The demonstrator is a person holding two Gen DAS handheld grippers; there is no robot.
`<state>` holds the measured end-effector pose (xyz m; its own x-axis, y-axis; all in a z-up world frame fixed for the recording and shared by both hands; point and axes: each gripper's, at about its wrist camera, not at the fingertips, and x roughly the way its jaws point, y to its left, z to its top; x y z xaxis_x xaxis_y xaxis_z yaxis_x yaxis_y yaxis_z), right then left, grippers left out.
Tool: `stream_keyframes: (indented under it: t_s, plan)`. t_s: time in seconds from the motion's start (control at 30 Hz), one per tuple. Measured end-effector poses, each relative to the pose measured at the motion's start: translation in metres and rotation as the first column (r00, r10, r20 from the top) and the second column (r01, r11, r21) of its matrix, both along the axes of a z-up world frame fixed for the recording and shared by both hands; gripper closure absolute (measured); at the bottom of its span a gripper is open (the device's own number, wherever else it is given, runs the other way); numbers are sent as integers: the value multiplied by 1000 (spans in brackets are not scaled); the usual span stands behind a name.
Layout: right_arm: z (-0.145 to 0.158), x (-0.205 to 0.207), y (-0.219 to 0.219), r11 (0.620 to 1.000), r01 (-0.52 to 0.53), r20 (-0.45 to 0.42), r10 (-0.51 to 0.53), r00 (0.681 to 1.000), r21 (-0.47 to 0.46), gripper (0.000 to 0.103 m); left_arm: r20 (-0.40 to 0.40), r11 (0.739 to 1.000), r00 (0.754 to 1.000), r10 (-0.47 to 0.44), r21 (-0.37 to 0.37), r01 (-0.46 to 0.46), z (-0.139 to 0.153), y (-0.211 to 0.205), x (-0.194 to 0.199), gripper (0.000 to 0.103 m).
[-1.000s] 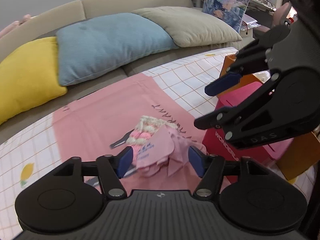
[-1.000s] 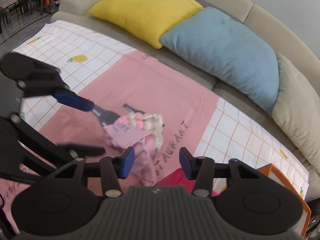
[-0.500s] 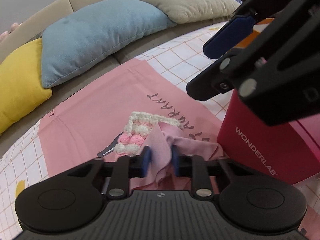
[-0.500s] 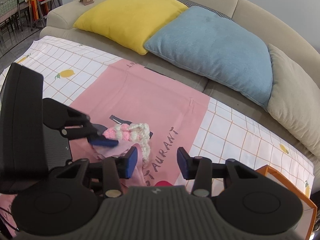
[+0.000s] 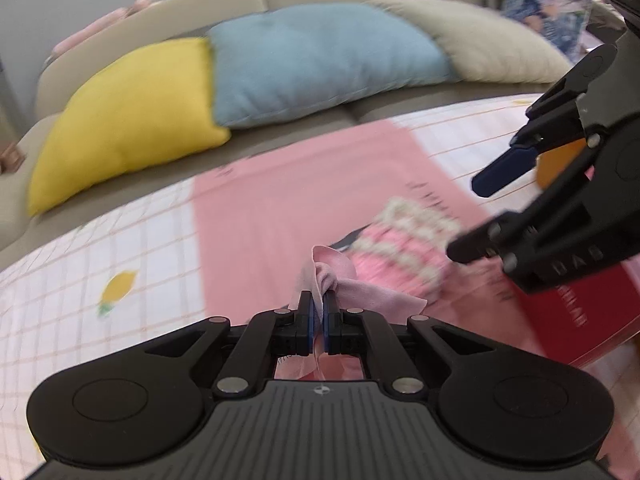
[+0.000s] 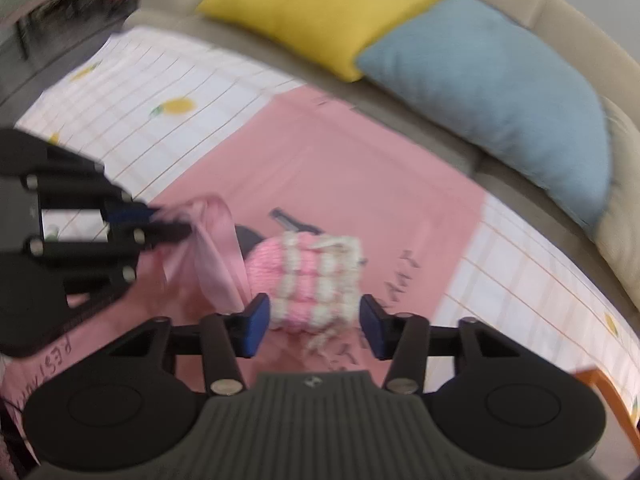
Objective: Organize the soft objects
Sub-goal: 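Grasp the pink cloth with the left gripper and lift it, then grasp the pink-and-cream crocheted hat with the right gripper and lift it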
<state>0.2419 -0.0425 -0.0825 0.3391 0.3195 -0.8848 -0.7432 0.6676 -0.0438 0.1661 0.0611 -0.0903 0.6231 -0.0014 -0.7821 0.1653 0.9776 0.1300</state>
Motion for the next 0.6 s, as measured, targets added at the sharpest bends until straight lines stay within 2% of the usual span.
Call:
stream_keyframes:
  t_s: [0.27, 0.43, 0.5, 0.6]
  plan:
    - [-32, 2, 50, 975, -165, -96, 152, 984, -150, 48, -9, 999, 999, 49, -4, -49, -1, 13, -6, 99]
    - [-52, 19, 64, 969, -114, -171, 78, 982, -218, 42, -21, 997, 998, 65, -28, -66, -3, 14, -13, 98]
    - [-57, 20, 69, 967, -114, -183, 72, 980, -227, 37, -23, 997, 997, 69, -33, -70, -3, 13, -15, 98]
    - [-65, 21, 75, 962, -101, -193, 52, 980, -253, 36, -27, 997, 997, 66, -35, -67, -3, 11, -20, 98]
